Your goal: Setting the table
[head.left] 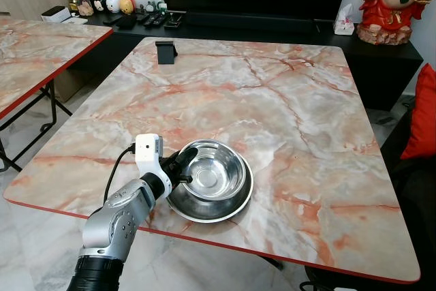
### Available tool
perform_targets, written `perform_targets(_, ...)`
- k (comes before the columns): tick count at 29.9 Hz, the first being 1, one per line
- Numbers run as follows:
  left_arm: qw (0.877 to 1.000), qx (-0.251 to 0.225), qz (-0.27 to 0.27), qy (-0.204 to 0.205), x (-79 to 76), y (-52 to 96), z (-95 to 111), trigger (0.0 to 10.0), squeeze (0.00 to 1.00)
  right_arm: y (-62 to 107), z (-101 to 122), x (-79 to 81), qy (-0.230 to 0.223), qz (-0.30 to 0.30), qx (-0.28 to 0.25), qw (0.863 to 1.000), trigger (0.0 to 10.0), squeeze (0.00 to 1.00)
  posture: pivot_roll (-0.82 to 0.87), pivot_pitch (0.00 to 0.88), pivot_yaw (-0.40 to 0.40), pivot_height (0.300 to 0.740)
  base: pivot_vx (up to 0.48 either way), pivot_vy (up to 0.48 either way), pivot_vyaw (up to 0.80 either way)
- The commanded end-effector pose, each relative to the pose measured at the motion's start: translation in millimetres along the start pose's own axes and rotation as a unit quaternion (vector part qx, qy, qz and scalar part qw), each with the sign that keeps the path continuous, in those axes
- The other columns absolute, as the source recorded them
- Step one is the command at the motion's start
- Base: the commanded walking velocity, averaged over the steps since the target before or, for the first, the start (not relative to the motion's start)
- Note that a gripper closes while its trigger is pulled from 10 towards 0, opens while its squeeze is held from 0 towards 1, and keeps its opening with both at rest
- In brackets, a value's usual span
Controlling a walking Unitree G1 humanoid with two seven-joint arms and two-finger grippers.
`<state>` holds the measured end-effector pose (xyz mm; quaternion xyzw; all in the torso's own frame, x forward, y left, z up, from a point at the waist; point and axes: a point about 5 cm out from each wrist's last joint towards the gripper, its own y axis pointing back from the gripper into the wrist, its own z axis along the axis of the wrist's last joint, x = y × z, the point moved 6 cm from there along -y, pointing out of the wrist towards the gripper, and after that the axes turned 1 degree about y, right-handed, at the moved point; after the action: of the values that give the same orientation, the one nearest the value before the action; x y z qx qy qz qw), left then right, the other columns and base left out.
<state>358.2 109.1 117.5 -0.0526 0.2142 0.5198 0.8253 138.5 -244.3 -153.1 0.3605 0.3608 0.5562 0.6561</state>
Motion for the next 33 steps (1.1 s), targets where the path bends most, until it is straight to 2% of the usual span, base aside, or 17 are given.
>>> perform_targets(1, 1.000, 0.014, 0.000, -0.005, -1.9, -0.9, -6.1, 10.0, 0.00, -0.2, 0.1, 0.6, -0.008, 0.001, 0.001, 1.000, 10.0, 0.00, -0.04, 0.000, 0.010, 0.732, 0.000, 0.000, 0.00)
perform_targets(7, 1.000, 0.018, -0.001, -0.007, -2.9, -1.1, -8.7, 10.0, 0.00, -0.2, 0.2, 0.8, -0.008, 0.001, 0.001, 1.000, 10.0, 0.00, -0.04, 0.000, 0.010, 0.732, 0.000, 0.000, 0.00)
perform_targets(8, 1.000, 0.019, -0.001, -0.008, -3.0, -1.2, -9.0, 10.0, 0.15, -0.2, 0.2, 0.8, -0.008, 0.001, 0.001, 1.000, 10.0, 0.00, -0.04, 0.000, 0.010, 0.732, 0.000, 0.000, 0.00)
perform_targets(9, 1.000, 0.020, -0.001, -0.008, -3.1, -1.2, -9.3, 10.0, 0.15, -0.2, 0.1, 0.8, -0.008, 0.001, 0.001, 1.000, 10.0, 0.00, -0.04, 0.000, 0.010, 0.732, 0.000, 0.000, 0.00)
perform_targets(10, 1.000, 0.020, -0.002, -0.011, -3.2, -1.3, -9.6, 10.0, 0.31, -0.2, 0.1, 0.7, -0.008, 0.001, 0.001, 1.000, 10.0, 0.00, -0.04, 0.000, 0.011, 0.732, 0.000, 0.000, 0.00)
perform_targets(11, 1.000, 0.020, -0.002, -0.012, -3.2, -1.4, -9.7, 10.0, 0.34, -0.2, 0.0, 0.7, -0.009, 0.001, 0.001, 1.000, 10.0, 0.00, -0.04, 0.000, 0.011, 0.732, 0.000, 0.000, 0.00)
perform_targets(25, 1.000, 0.018, 0.009, -0.018, 0.9, -1.4, -8.2, 10.0, 0.32, -0.3, 0.2, 0.9, -0.008, 0.001, 0.001, 1.000, 10.0, 0.00, -0.03, 0.000, 0.011, 0.732, 0.000, 0.000, 0.00)
perform_targets(26, 1.000, 0.019, 0.007, -0.019, 0.1, -1.7, -8.9, 10.0, 0.97, -0.3, 0.3, 0.9, -0.008, 0.001, 0.001, 1.000, 10.0, 0.00, -0.03, 0.000, 0.011, 0.732, 0.000, 0.000, 0.00)
perform_targets(32, 0.999, 0.021, 0.008, -0.025, -1.9, -3.2, -10.9, 10.0, 1.00, -0.3, 0.1, 1.1, -0.010, 0.001, 0.001, 1.000, 10.0, 0.00, -0.04, 0.000, 0.015, 0.732, 0.000, 0.000, 0.00)
perform_targets(33, 0.999, 0.021, 0.011, -0.027, -1.2, -3.3, -10.9, 10.0, 0.50, -0.3, 0.1, 1.1, -0.010, 0.001, 0.001, 1.000, 10.0, 0.00, -0.04, 0.000, 0.013, 0.732, 0.000, 0.000, 0.00)
